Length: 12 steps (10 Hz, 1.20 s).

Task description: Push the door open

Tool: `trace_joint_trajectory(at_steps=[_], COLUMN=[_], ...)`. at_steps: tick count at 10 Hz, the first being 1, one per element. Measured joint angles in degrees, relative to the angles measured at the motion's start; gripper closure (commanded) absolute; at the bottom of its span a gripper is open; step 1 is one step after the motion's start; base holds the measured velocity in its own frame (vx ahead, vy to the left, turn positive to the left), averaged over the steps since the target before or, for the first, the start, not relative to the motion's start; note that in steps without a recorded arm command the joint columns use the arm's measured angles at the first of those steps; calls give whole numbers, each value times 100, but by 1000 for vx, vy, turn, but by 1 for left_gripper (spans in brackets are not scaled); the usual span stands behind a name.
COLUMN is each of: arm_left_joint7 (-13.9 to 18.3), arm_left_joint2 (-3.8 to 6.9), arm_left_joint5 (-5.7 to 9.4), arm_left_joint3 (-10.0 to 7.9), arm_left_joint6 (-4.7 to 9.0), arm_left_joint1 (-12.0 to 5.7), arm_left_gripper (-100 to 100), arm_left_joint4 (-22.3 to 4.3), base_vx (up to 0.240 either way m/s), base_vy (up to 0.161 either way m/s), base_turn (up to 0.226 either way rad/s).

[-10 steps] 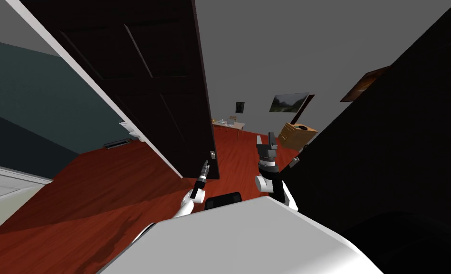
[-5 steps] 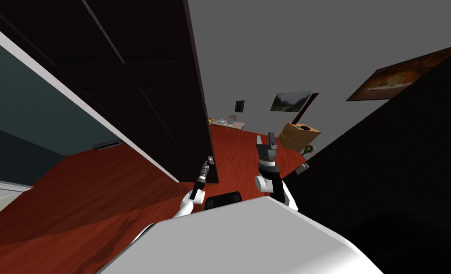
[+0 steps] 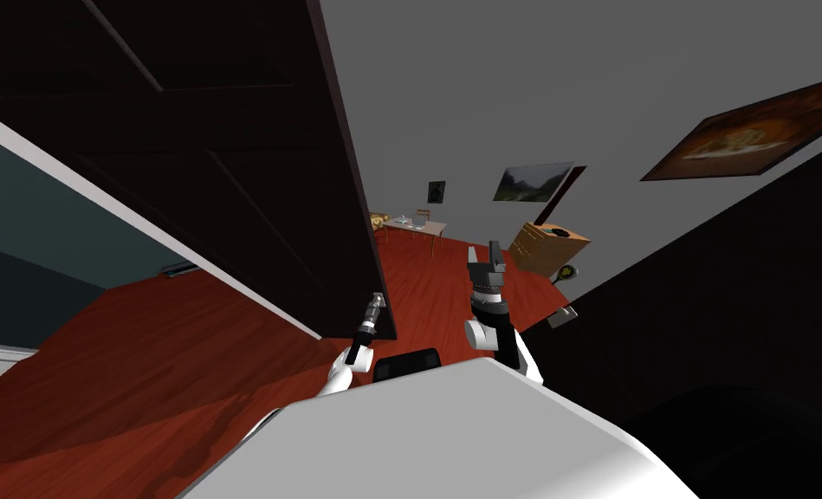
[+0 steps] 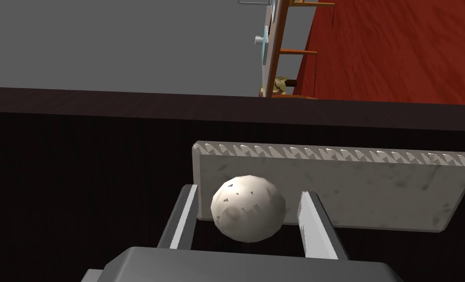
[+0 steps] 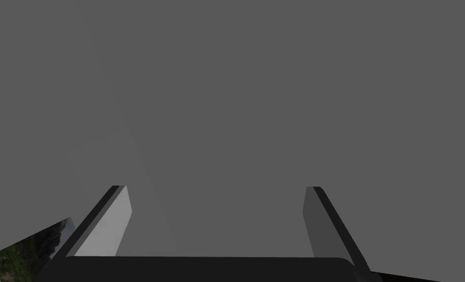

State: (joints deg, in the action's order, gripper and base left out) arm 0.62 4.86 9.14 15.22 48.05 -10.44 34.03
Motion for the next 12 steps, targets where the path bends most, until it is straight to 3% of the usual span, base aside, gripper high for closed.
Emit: trace_joint_trajectory(at_steps=[5, 7, 8, 10, 12], arm_left_joint7=[-2, -32, -31, -71, -115], arm_left_joint2=[-3, -8, -11, 2, -12], arm_left_joint5=[-3, 27, 46, 81, 129], arm_left_joint3=[6, -58, -99, -182, -291], arm_left_joint6=[-18, -55, -3, -54, 5], arm_left_joint1=[9, 39, -10, 12, -50], arm_left_gripper=[100, 100, 100, 100, 100], arm_left_joint4=[-12, -56, -164, -58, -182], base_vx=[13, 161, 154, 183, 209], base_vy=[-10, -63, -61, -81, -88], base_turn=[6, 35, 34, 40, 50])
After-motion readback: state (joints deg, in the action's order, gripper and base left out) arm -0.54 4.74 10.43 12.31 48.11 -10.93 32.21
